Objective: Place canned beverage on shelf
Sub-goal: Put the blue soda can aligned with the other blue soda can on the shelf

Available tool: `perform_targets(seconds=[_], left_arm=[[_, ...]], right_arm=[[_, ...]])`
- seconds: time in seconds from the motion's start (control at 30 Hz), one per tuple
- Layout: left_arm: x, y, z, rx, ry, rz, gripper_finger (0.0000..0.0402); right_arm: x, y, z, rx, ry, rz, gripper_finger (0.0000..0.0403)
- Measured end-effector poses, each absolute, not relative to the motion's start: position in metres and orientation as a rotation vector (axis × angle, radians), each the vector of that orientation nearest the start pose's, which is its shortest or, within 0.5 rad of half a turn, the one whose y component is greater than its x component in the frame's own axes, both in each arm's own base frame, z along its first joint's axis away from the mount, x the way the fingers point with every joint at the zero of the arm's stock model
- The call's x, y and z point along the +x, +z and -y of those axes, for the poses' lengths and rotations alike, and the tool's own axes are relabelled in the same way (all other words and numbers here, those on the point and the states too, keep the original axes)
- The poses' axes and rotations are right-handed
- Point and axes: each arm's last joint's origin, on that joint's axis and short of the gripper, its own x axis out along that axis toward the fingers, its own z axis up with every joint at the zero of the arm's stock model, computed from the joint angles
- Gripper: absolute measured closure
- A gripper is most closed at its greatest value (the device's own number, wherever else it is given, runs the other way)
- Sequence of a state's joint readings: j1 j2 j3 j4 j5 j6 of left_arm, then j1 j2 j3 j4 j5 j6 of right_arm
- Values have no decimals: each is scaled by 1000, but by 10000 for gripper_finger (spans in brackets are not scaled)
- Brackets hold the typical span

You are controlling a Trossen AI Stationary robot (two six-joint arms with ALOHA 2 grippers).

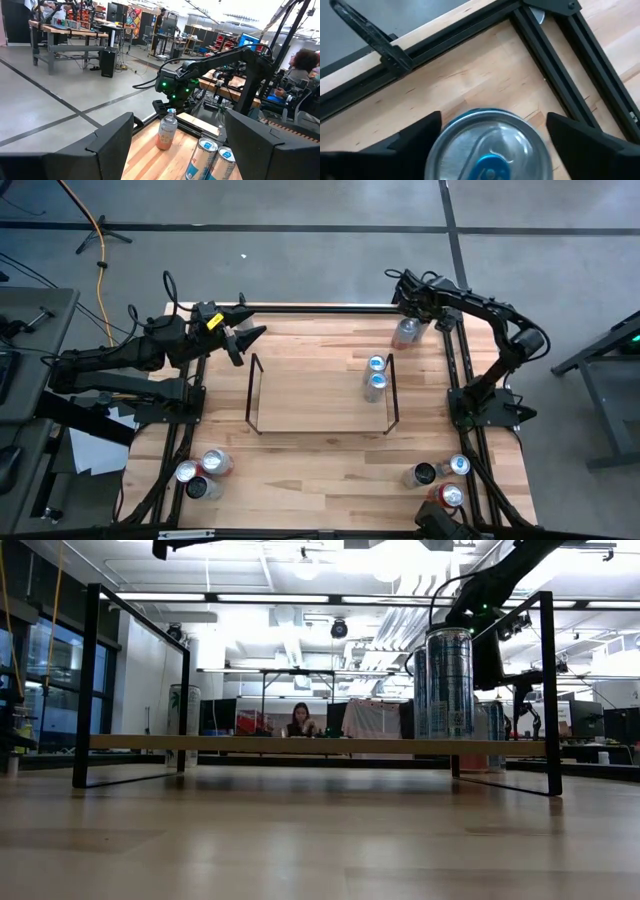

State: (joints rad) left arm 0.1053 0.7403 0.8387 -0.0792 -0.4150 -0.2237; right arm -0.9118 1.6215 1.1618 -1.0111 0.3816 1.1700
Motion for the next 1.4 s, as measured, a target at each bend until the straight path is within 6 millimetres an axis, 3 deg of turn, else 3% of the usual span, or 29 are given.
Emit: perform_targets(seconds=[0.2,0.5,0.73,0.97,1.2,1.4], left_arm=[[155,370,-28,-224,513,108,128],[153,373,-30,-148,607,123,128],[152,377,-34,-124,632,156,128],[150,381,-40,-191,630,218,128],[155,384,-42,-202,547,256,128],[173,386,-42,-191,449,197,128]], right_arm=[[166,219,234,1203,-1832,-780,192],[164,240,225,1044,-1754,-857,190],[163,289,206,881,-1648,-746,190],[169,353,174,702,-1435,-603,190],[202,410,128,533,-1064,-424,190],[233,433,86,461,-739,-297,190]])
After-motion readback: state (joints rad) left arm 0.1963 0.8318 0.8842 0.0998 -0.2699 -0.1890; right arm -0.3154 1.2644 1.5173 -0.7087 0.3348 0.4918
